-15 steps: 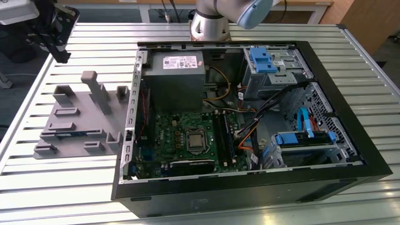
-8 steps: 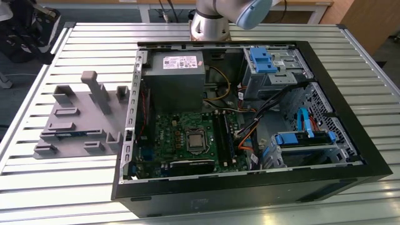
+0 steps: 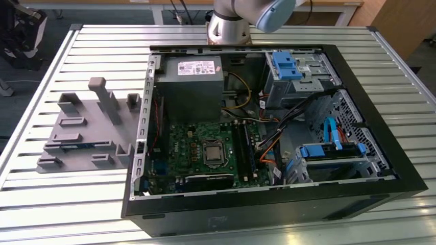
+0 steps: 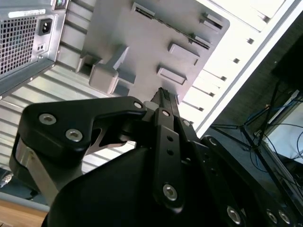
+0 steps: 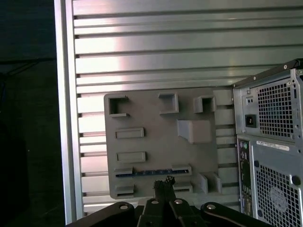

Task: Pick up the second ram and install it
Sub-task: 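Reach for the second ram, then pick up the second ram and move it above second insertion slot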

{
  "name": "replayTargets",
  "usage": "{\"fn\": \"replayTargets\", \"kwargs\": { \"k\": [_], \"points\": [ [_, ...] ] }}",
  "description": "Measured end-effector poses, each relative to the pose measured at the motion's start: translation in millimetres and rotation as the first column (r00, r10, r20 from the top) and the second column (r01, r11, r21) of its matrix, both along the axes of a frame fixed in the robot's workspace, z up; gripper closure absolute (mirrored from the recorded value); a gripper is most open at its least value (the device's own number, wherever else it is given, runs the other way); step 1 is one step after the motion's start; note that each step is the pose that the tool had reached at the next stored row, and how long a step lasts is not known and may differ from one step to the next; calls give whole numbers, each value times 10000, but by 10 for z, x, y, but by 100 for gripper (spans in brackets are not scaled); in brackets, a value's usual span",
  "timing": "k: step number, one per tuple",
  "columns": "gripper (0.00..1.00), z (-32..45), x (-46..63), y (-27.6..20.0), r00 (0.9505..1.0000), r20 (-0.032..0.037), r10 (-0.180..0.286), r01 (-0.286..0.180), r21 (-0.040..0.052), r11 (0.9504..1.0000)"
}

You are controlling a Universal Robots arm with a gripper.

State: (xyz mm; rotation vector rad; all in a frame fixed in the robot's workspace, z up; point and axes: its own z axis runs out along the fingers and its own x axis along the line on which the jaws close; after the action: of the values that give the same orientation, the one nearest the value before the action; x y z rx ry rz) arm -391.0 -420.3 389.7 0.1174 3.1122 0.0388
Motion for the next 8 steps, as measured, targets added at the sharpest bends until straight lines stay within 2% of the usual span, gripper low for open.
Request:
{"fn": "replayTargets", "kwargs": {
  "k": [8],
  "points": [
    [89, 0, -25, 0, 10000, 0, -1, 1, 0, 10000]
  ]
}}
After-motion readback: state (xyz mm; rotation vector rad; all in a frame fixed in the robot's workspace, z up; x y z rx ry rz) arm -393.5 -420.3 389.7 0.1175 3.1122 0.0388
